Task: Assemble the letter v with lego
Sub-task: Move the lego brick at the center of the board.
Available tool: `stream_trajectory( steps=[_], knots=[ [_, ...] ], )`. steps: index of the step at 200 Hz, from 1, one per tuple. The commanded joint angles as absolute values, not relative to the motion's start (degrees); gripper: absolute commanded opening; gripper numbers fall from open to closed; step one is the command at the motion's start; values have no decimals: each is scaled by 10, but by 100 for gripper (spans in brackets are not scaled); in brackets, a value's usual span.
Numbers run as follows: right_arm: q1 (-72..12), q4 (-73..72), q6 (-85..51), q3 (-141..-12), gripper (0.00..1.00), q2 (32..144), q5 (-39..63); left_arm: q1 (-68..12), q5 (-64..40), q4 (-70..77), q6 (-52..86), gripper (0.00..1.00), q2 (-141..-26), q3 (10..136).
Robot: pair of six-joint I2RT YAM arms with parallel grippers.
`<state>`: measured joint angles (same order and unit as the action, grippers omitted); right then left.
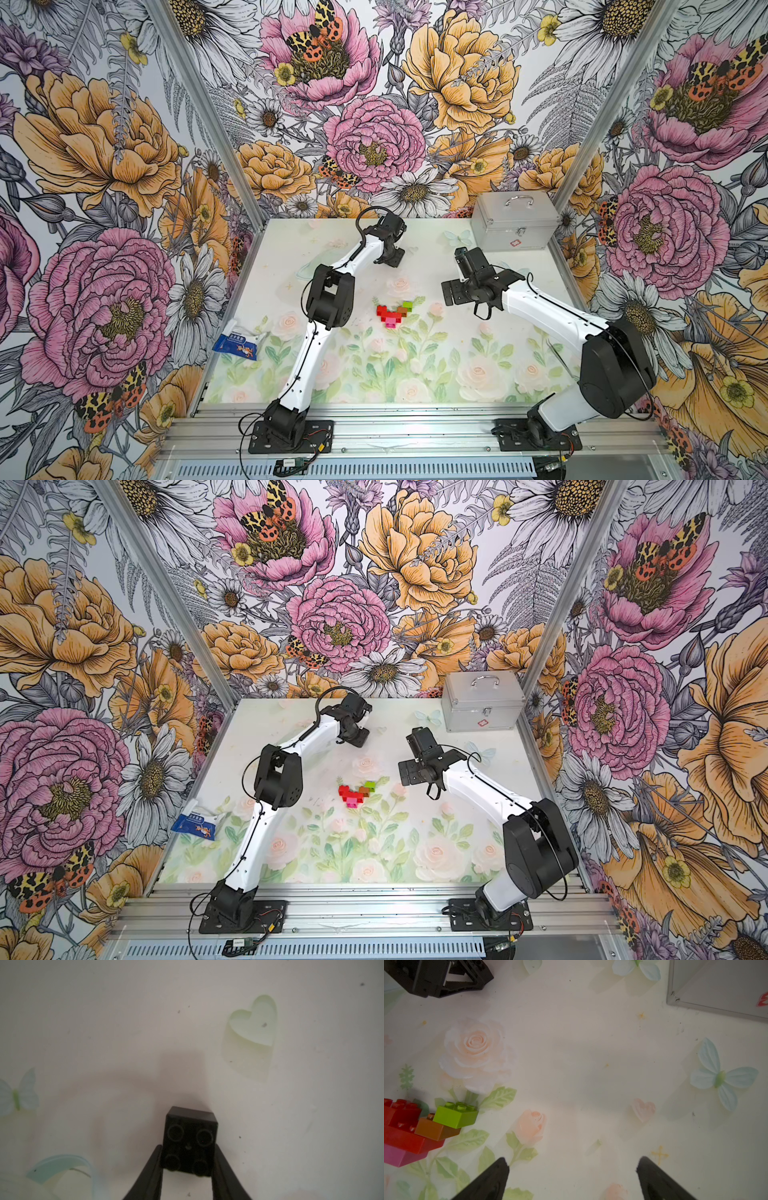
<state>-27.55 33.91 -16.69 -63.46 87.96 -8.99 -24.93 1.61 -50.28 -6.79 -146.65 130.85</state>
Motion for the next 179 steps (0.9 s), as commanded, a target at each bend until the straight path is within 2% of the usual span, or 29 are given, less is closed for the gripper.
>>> stream_trajectory(
  steps=[1, 45, 92, 117, 132, 141, 179],
  knots=[
    [-278, 309, -156, -637, 99, 862, -59, -226, -72, -524, -21, 31, -1420, 1258],
    [-279, 261, -98, -648, 99, 866, 28, -196, -198, -522, 31, 29, -1342, 1170],
    [-280, 241, -87, -641, 99, 886, 51, -193, -173, -521, 48, 38, -1310, 1107],
    [-281, 236, -87, -629, 99, 888, 52, -199, -145, -520, 65, 53, -1298, 1078],
    [-280, 235, -86, -623, 99, 888, 49, -202, -128, -520, 74, 70, -1293, 1071],
    [-280, 233, -87, -619, 99, 887, 49, -205, -116, -520, 76, 76, -1292, 1071],
    [-280, 219, -92, -597, 98, 876, 52, -217, -90, -520, 63, 75, -1304, 1101]
  ],
)
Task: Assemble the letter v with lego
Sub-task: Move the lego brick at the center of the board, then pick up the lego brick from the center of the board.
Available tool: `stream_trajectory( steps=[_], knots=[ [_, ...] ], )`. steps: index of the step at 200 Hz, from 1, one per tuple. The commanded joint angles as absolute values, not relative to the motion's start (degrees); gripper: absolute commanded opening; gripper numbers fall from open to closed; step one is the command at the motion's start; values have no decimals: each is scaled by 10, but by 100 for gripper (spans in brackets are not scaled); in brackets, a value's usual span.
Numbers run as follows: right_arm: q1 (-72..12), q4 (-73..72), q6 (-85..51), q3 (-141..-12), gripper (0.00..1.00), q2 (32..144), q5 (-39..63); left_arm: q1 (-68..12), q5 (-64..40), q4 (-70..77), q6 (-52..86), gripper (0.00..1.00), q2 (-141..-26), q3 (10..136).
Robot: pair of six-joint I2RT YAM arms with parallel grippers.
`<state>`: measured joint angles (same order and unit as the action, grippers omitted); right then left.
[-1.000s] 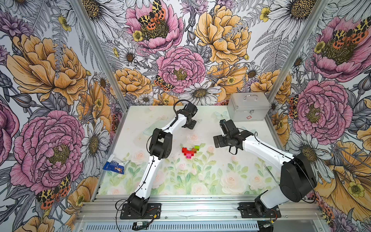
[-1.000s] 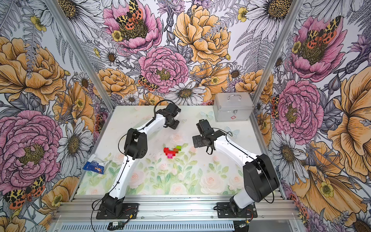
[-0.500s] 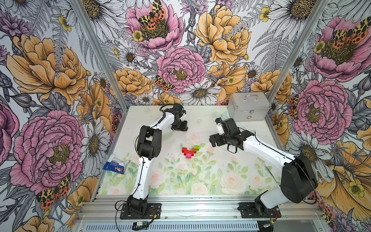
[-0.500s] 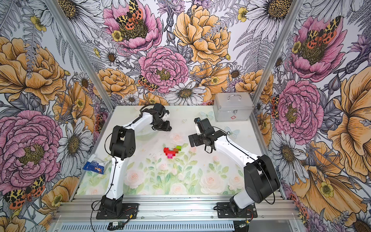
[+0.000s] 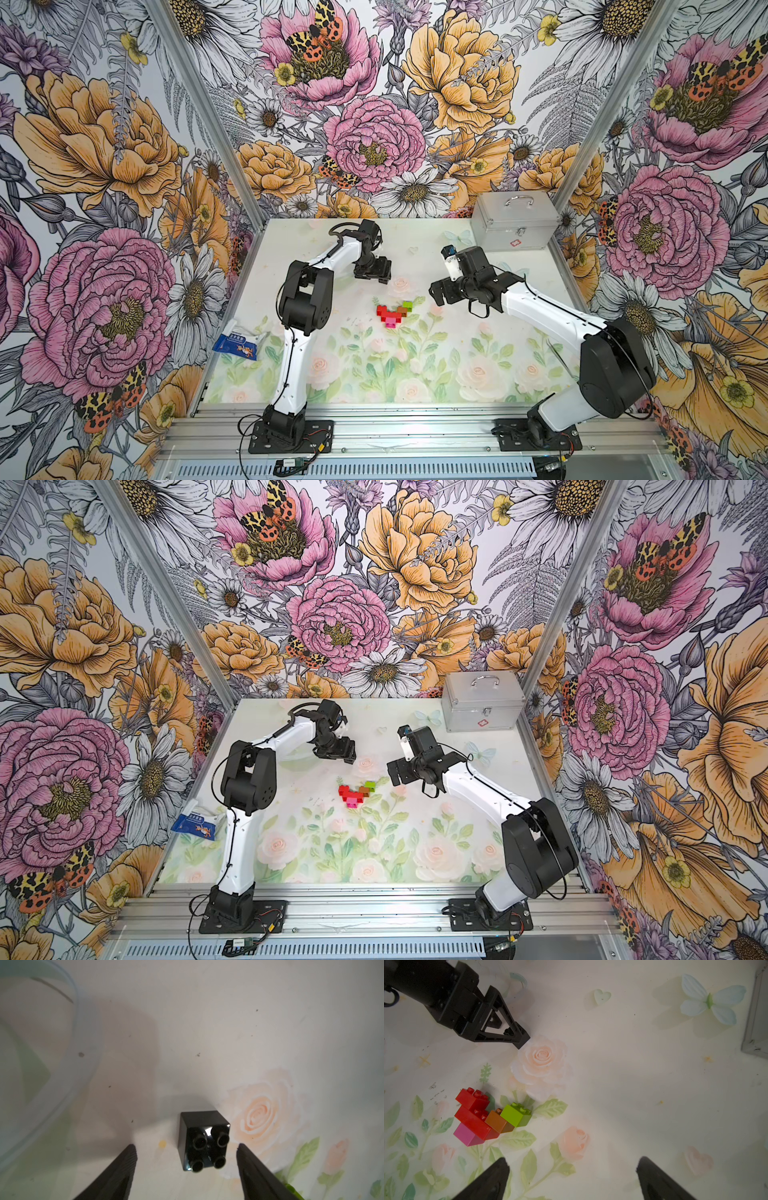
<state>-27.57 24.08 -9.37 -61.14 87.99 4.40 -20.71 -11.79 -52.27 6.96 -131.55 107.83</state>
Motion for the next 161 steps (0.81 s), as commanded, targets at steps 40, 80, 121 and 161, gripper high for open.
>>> stream_trajectory(
  steps=[40, 80, 121, 161],
  knots=[
    [-280, 211, -94, -573, 97, 865, 46, -239, -59, -521, 41, 64, -1321, 1107],
    [-280, 199, -87, -556, 95, 851, 48, -244, -43, -521, 43, 55, -1327, 1098],
    [-280, 161, -67, -533, 95, 837, 72, -248, -25, -521, 44, 41, -1322, 1095],
    [-280, 155, -64, -534, 95, 841, 76, -253, -15, -521, 34, 43, -1326, 1095]
  ],
)
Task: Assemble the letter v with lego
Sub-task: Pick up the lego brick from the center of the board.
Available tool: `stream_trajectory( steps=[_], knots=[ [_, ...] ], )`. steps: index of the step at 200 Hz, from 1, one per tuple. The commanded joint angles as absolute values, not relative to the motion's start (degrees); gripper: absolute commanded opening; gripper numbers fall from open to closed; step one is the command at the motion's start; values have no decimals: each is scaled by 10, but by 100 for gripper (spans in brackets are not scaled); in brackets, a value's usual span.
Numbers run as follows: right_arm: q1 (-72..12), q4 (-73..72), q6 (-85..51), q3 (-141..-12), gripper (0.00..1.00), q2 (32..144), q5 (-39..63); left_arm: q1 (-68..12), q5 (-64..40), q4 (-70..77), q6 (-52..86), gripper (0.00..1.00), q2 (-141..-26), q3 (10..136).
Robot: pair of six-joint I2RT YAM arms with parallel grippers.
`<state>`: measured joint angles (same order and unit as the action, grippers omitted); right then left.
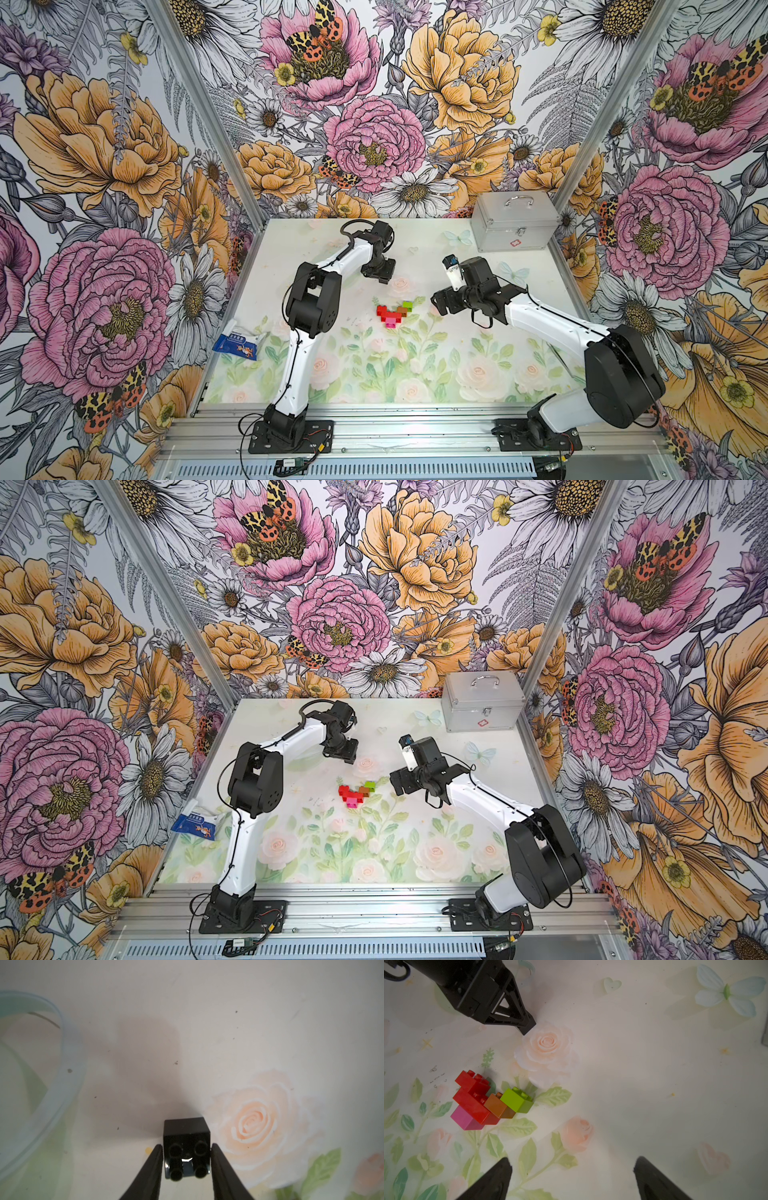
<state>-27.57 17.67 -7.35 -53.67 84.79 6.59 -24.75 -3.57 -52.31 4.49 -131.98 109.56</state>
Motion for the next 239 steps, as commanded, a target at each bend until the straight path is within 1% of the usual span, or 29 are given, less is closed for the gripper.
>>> stream_trajectory(
  steps=[1, 74, 104, 125, 148, 169, 183, 197, 208, 224, 239],
  knots=[
    [-280, 155, -64, -534, 95, 841, 76, -253, -14, -520, 34, 43, -1326, 1095],
    [-281, 151, -69, -532, 94, 842, 77, -254, -4, -521, 34, 44, -1344, 1109],
    [-281, 152, -67, -533, 93, 839, 76, -254, -6, -521, 41, 32, -1344, 1115],
    [-281, 150, -61, -534, 93, 839, 87, -252, -22, -521, 50, 27, -1329, 1113],
    [-284, 128, -38, -525, 93, 831, 129, -236, -117, -511, 69, 23, -1287, 1099],
    [-285, 86, -5, -511, 93, 818, 179, -207, -279, -464, 115, 21, -1225, 1053],
    [-286, 60, 18, -506, 92, 811, 213, -188, -402, -397, 160, 21, -1175, 988],
    [-285, 27, 40, -502, 90, 807, 246, -176, -491, -322, 204, 25, -1123, 917],
    [-284, 2, 58, -498, 88, 802, 275, -175, -516, -288, 223, 25, -1087, 870],
    [-282, -19, 81, -506, 85, 802, 306, -176, -554, -255, 243, 23, -1049, 815],
    [-281, -19, 97, -524, 85, 810, 322, -177, -578, -192, 286, 22, -1000, 761]
  ],
)
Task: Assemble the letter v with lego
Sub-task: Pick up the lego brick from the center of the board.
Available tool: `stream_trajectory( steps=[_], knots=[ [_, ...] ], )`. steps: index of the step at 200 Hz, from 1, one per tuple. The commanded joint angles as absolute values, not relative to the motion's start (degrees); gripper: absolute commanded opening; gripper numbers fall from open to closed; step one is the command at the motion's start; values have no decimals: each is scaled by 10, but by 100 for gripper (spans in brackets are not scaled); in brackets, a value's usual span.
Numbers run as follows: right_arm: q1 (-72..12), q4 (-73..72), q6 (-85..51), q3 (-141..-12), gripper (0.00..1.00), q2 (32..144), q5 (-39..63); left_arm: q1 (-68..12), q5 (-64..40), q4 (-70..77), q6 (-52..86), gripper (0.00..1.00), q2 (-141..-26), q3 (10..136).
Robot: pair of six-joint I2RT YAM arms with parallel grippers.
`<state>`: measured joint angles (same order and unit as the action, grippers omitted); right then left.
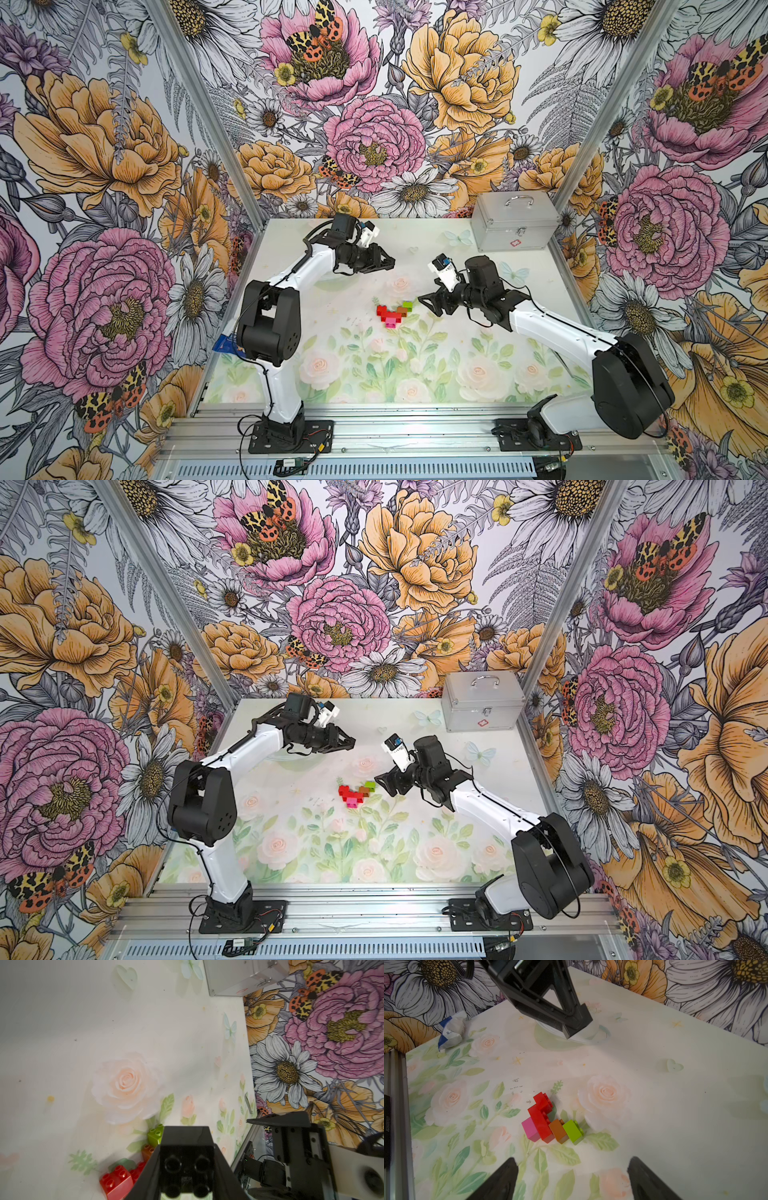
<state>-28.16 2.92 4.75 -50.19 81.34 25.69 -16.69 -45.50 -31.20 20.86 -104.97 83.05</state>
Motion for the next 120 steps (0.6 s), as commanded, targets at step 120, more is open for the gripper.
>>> stream_trajectory(
  steps=[120],
  knots=[
    [-290, 51, 167, -659, 80, 908, 384, -202, -601, -49, 379, 23, -964, 666]
  ],
)
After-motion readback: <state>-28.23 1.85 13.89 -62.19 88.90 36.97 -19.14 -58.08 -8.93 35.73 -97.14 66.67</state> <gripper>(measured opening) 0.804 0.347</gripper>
